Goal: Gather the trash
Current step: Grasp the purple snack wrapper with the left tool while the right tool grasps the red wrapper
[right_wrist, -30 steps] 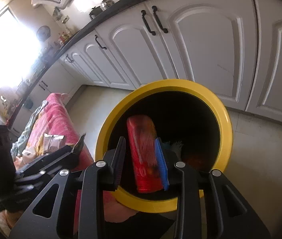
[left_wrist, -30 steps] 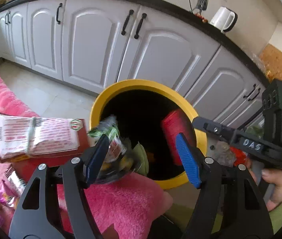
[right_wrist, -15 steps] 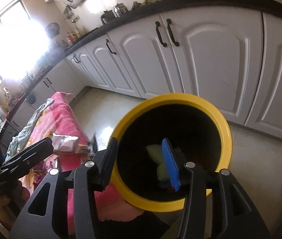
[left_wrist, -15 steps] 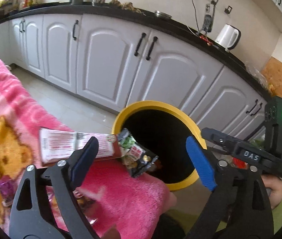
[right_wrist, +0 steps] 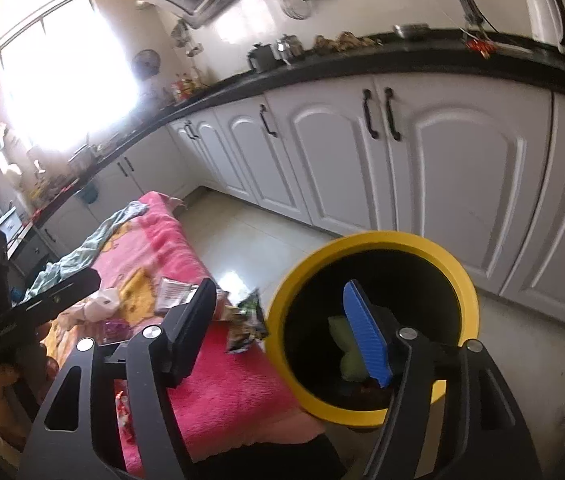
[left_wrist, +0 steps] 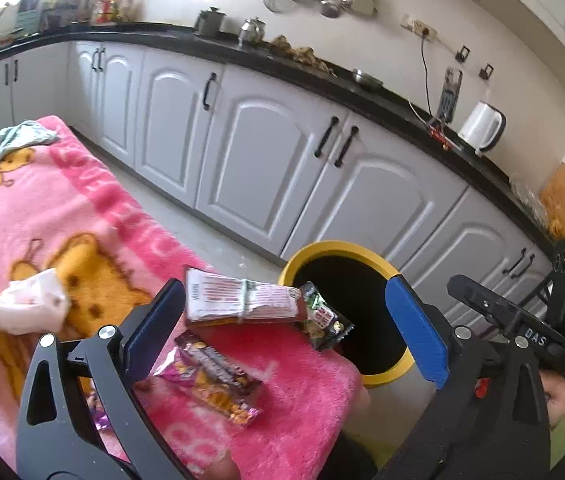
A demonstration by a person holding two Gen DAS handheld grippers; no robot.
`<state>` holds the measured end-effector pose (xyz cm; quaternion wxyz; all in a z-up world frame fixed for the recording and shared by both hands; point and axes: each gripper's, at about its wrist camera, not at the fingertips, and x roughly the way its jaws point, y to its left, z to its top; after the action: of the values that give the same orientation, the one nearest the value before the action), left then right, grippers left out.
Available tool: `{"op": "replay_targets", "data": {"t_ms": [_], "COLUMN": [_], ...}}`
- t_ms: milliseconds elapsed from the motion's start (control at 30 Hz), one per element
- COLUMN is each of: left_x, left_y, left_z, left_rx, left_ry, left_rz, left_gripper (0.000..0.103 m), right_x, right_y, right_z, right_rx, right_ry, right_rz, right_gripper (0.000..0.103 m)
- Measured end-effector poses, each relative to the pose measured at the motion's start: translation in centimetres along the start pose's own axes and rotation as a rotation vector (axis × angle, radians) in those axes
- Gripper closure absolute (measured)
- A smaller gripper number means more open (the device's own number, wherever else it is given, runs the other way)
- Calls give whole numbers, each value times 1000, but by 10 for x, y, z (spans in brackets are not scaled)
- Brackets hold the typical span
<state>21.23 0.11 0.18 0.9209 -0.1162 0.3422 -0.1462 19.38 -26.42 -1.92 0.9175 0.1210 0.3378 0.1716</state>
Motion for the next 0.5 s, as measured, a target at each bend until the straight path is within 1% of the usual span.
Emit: {"op": "replay_targets", "data": {"t_ms": [267,500], "left_x": [-33,-60], "left_y": [25,54], "left_z": [-1,-5], "left_rx": [-54,-111], "left_ry": [-50,-87], "left_rz": [43,80], "left_gripper": [11,11], "right_x": [-13,-14], "right_y": [35,65], "right_z": [3,-4], "right_rx": [-89,-162], "right_ry": [-23,-15], "right_rz": [44,77], "right_gripper": [35,34]}}
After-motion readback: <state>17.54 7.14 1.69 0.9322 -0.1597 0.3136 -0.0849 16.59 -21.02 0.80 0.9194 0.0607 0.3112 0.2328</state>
